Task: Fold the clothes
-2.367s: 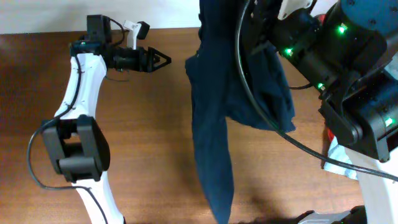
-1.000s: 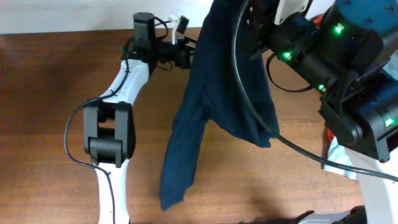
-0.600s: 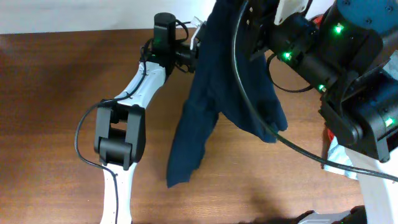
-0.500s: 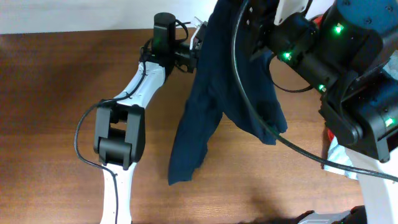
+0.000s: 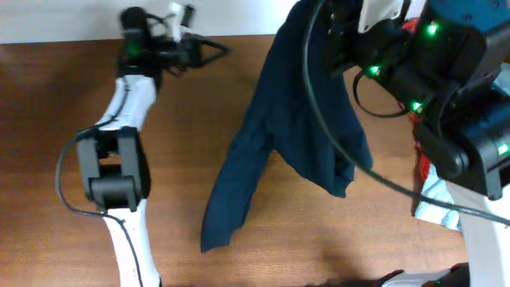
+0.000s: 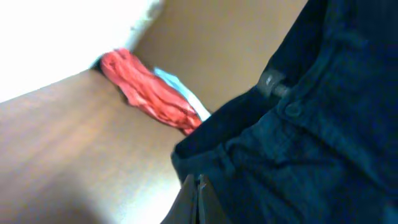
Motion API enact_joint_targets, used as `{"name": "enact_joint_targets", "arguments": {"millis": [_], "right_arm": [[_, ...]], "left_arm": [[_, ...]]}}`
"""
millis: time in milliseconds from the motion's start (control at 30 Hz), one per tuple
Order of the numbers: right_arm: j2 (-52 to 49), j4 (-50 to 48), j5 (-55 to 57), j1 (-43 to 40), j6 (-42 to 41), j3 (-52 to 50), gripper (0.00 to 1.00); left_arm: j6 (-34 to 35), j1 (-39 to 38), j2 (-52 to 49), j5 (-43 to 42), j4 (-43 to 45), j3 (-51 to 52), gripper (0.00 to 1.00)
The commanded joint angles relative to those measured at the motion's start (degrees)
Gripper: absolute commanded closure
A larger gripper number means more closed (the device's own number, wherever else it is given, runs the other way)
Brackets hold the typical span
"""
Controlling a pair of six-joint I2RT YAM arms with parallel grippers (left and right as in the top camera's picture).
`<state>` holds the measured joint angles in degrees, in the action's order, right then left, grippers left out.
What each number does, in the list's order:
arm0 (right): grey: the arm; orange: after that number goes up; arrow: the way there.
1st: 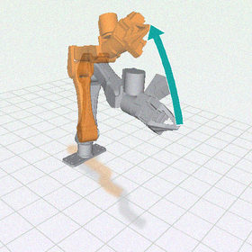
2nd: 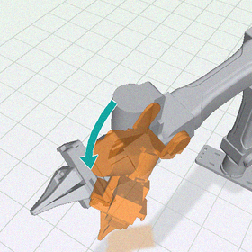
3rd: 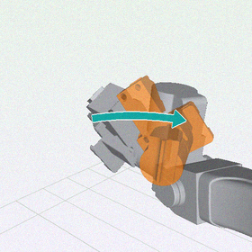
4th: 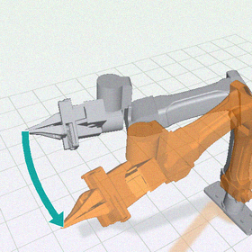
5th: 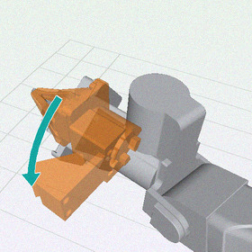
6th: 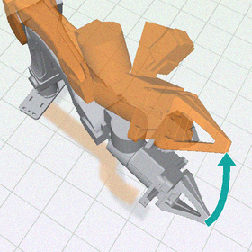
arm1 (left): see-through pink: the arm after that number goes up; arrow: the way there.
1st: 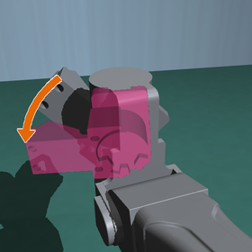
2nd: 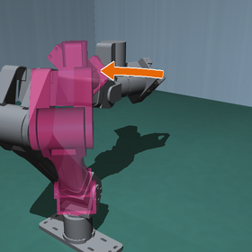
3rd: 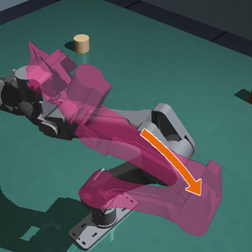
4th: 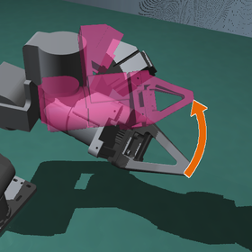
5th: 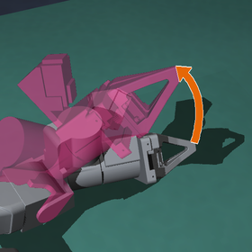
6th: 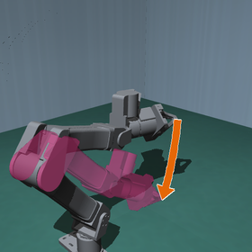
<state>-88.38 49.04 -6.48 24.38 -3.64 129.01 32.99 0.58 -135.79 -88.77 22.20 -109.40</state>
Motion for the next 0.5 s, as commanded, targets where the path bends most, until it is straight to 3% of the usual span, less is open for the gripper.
{"name": "enact_joint_targets", "arguments": {"millis": [0,233,467], "right_arm": [[-1.2,-3.5,-7.4,-1.6,0.4,1.2,0.96],[-6.3,-15.2,-19.7,0.0,0.3,1.2,0.96],[-11.6,-25.6,-21.6,6.5,0.1,1.2,0.96]], "left_arm": [[13.2,3.1,-0.5,-1.3,7.7,-0.2,0.99],[29.7,7.4,-0.5,-1.3,28.5,-0.2,0.99],[45.8,12.9,-0.5,-1.3,46.8,-0.2,0.99]]}}
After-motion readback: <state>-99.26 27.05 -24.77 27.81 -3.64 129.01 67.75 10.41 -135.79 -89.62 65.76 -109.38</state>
